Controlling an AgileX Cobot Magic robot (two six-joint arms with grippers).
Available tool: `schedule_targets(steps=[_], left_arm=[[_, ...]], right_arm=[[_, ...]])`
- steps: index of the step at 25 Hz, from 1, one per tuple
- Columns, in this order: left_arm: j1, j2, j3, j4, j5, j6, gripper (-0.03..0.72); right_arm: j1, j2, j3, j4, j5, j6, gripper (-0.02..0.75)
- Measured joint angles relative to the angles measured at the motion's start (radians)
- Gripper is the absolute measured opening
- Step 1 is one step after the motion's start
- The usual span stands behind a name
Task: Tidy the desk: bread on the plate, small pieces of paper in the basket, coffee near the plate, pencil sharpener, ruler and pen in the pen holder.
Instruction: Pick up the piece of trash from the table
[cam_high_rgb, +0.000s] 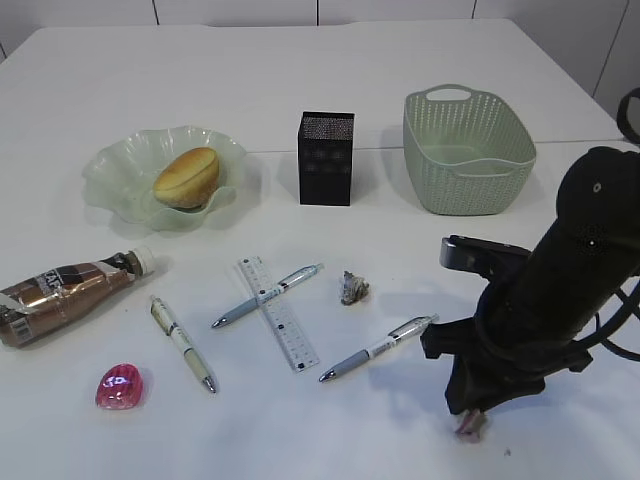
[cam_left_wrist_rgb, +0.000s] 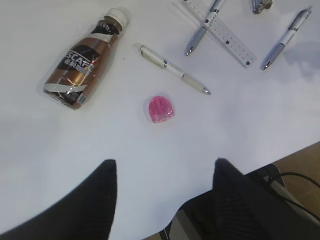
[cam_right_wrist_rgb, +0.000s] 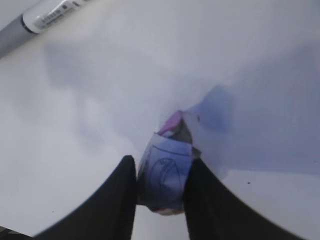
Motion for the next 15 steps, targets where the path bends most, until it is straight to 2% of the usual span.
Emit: schedule_targets(steps=[1, 2, 4, 10, 15], left_arm=[[0.0, 0.0, 0.0, 0.0, 0.0, 0.0, 0.424], [0.0, 0.0, 0.0, 0.0, 0.0, 0.0, 0.421], [0.0, 0.0, 0.0, 0.0, 0.0, 0.0, 0.416], [0.0, 0.0, 0.0, 0.0, 0.0, 0.0, 0.405], [0.0, 0.0, 0.0, 0.0, 0.0, 0.0, 0.394]], right_arm=[[0.0, 0.0, 0.0, 0.0, 0.0, 0.0, 0.33], [0.0, 0.0, 0.0, -0.007, 0.0, 0.0, 0.167], [0.0, 0.0, 0.0, -0.013, 0.0, 0.0, 0.12], [0.0, 0.0, 0.0, -0.027, 0.008, 0.0, 0.083], [0.0, 0.0, -0.072, -0.035, 0.131, 0.0, 0.08]])
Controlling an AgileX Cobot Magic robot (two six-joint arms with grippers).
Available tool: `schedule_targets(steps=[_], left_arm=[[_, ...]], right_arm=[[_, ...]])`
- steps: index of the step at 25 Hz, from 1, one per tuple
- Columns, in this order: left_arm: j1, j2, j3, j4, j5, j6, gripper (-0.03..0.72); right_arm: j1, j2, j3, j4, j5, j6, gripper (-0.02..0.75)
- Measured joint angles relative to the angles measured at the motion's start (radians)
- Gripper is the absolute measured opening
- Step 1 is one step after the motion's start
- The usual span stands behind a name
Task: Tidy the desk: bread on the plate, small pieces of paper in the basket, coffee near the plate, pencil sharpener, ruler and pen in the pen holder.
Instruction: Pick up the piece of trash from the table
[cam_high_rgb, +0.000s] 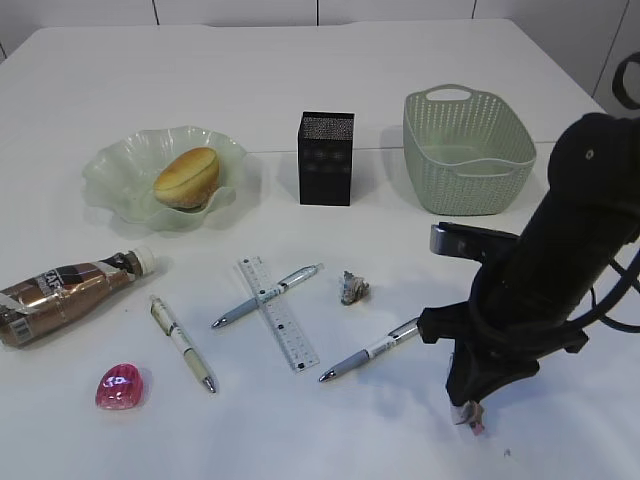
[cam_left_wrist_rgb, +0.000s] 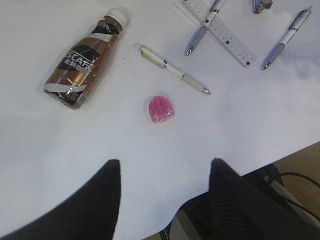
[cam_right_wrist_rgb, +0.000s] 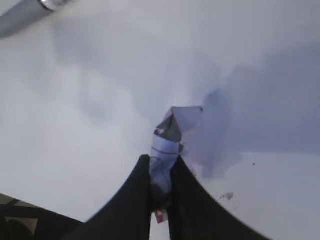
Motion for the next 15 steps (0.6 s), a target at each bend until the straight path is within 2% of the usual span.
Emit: schedule_targets(steps=[7, 9, 15], left_arm=[[0.0, 0.0, 0.0, 0.009, 0.0, 0.0, 0.394], [0.0, 0.0, 0.0, 0.009, 0.0, 0.0, 0.394], [0.0, 0.0, 0.0, 0.009, 0.0, 0.0, 0.394]], right_arm=[[0.0, 0.002, -0.135, -0.006, 0.166, 0.0, 0.08], [0.0, 0.002, -0.142, -0.006, 0.172, 0.0, 0.08], [0.0, 0.006, -0.375, -0.031, 0.217, 0.0, 0.079]])
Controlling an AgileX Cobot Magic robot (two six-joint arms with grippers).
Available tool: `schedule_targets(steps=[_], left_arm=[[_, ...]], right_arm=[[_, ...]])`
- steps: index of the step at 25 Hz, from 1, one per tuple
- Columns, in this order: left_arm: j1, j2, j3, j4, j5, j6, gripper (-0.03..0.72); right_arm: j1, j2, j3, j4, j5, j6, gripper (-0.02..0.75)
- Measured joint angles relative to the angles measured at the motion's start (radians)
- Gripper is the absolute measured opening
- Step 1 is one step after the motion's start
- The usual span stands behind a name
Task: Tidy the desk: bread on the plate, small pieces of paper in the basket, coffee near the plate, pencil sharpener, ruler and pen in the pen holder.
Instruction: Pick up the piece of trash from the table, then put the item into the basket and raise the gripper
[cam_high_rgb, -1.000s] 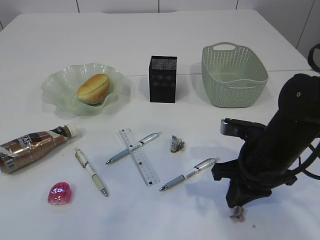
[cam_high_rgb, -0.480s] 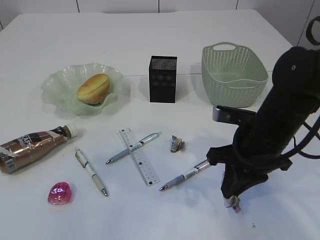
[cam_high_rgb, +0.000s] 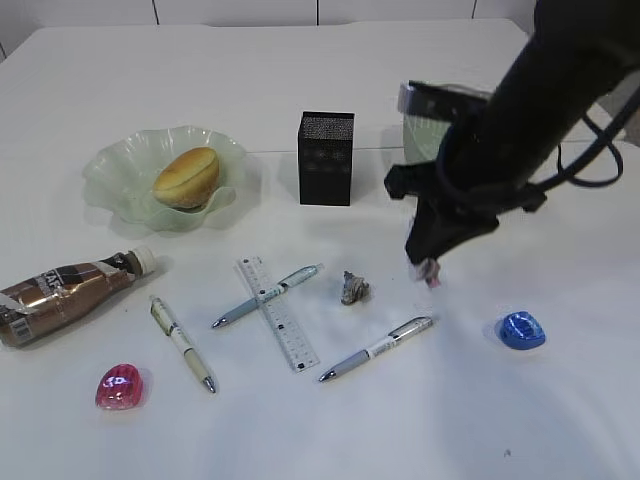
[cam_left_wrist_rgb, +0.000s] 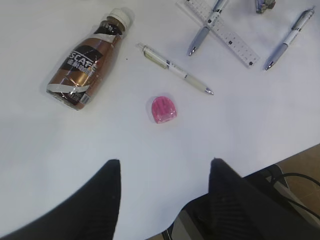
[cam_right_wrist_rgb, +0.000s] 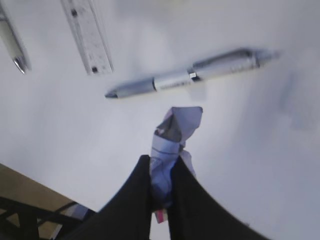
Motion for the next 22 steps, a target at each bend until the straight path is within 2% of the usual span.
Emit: schedule_targets(steps=[2, 4, 6, 8, 10, 19, 22], left_arm=[[0.0, 0.0, 0.0, 0.0, 0.0, 0.0, 0.393], [0.0, 0.0, 0.0, 0.0, 0.0, 0.0, 0.391], [0.0, 0.0, 0.0, 0.0, 0.0, 0.0, 0.39], [0.0, 0.0, 0.0, 0.0, 0.0, 0.0, 0.389], [0.0, 0.0, 0.0, 0.0, 0.0, 0.0, 0.389], [0.0, 0.0, 0.0, -0.008, 0.0, -0.002, 0.388], [0.0, 0.0, 0.0, -0.008, 0.0, -0.004, 0.382]], right_arm=[[0.0, 0.0, -0.021, -0.005, 0.002, 0.002, 0.079], [0.0, 0.0, -0.165, -0.091, 0.002, 0.032, 0.079], [0.002, 0.0, -0.235, -0.161, -0.003, 0.073, 0.079], [0.002, 0.0, -0.247, -0.166, -0.005, 0.08, 0.079], [0.002, 0.001, -0.347, -0.273, -0.047, 0.128, 0.079], [0.0, 0.063, -0.448, -0.457, -0.176, 0.223, 0.078], [-0.008, 0.081, -0.45, -0.472, -0.192, 0.236, 0.078]])
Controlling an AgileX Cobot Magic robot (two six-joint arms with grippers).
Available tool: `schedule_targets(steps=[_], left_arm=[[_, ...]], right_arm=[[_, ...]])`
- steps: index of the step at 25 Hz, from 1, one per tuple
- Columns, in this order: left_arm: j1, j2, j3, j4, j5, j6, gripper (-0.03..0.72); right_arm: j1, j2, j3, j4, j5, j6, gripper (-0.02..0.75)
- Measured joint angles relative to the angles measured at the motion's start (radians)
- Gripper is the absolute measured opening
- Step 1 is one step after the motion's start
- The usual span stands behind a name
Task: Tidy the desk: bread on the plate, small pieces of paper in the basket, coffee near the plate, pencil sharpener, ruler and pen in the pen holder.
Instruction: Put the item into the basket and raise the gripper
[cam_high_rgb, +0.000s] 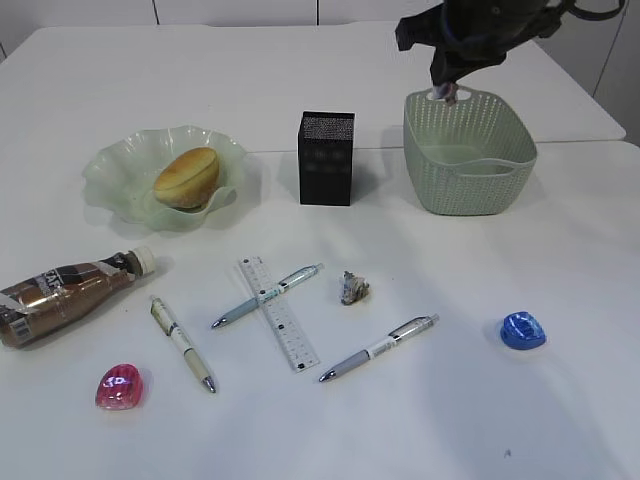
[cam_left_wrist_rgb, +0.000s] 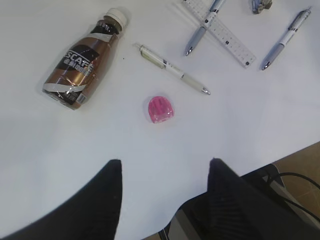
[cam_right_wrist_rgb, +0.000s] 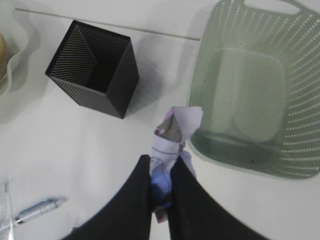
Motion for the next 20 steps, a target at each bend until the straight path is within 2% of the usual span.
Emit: schedule_targets(steps=[13, 20], left_arm=[[0.0, 0.0, 0.0, -0.002, 0.0, 0.0, 0.375], [0.0, 0.0, 0.0, -0.004, 0.0, 0.0, 0.373]], right_arm=[[-0.139, 0.228, -0.168, -0.013, -0.111, 0.026, 0.078], [-0.154, 0.347, -0.235, -0.017, -0.144, 0.026, 0.078]])
